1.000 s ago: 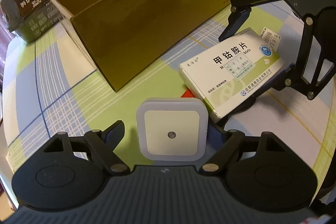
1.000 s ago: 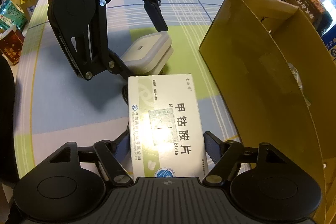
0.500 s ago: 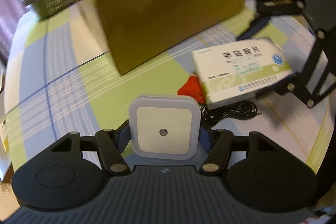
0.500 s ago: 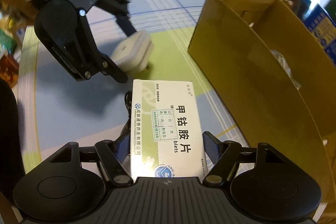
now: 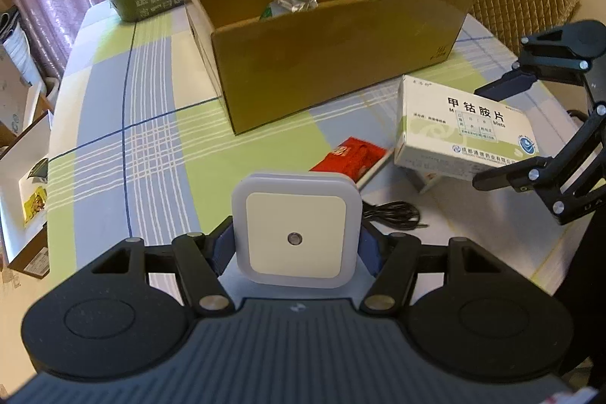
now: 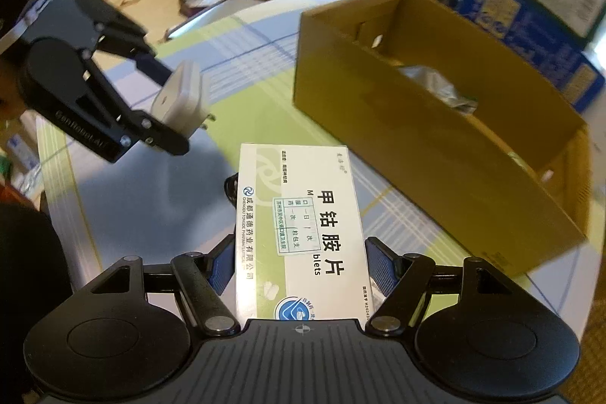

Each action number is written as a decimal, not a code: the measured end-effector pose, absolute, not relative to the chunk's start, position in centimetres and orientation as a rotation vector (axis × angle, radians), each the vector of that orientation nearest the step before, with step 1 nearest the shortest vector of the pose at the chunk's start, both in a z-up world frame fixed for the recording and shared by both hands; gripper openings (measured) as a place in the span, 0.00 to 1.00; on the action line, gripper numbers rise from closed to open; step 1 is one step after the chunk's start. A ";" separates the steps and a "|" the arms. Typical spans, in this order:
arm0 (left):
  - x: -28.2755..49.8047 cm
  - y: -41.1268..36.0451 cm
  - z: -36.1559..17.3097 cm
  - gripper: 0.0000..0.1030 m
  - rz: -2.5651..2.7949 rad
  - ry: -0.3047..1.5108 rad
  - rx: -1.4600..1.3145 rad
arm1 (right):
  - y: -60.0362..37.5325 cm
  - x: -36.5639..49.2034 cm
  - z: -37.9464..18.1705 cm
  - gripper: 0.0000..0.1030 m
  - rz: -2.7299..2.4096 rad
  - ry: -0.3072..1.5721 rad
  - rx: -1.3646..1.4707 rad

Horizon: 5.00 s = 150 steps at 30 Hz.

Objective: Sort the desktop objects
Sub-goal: 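Lift night light with left tool while right tool lifts white medicine box, then carry night light with left tool while right tool carries medicine box over cardboard box, then open left tool dropping night light while right tool releases medicine box into cardboard box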

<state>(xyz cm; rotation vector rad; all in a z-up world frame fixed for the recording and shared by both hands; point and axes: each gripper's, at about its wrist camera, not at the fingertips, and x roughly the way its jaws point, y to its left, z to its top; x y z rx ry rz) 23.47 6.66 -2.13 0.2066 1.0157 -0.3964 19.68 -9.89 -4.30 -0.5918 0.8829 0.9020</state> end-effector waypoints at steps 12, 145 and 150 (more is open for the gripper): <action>20.2 3.8 2.8 0.59 -0.368 0.967 0.127 | -14.5 17.8 1.3 0.67 0.650 0.842 -0.312; 38.4 0.0 3.1 0.67 -0.333 0.855 0.088 | -15.5 38.1 1.4 0.82 0.468 0.829 -0.006; 35.8 -0.1 3.6 0.76 -0.327 0.856 0.067 | -17.2 35.6 1.8 0.86 0.449 0.839 0.034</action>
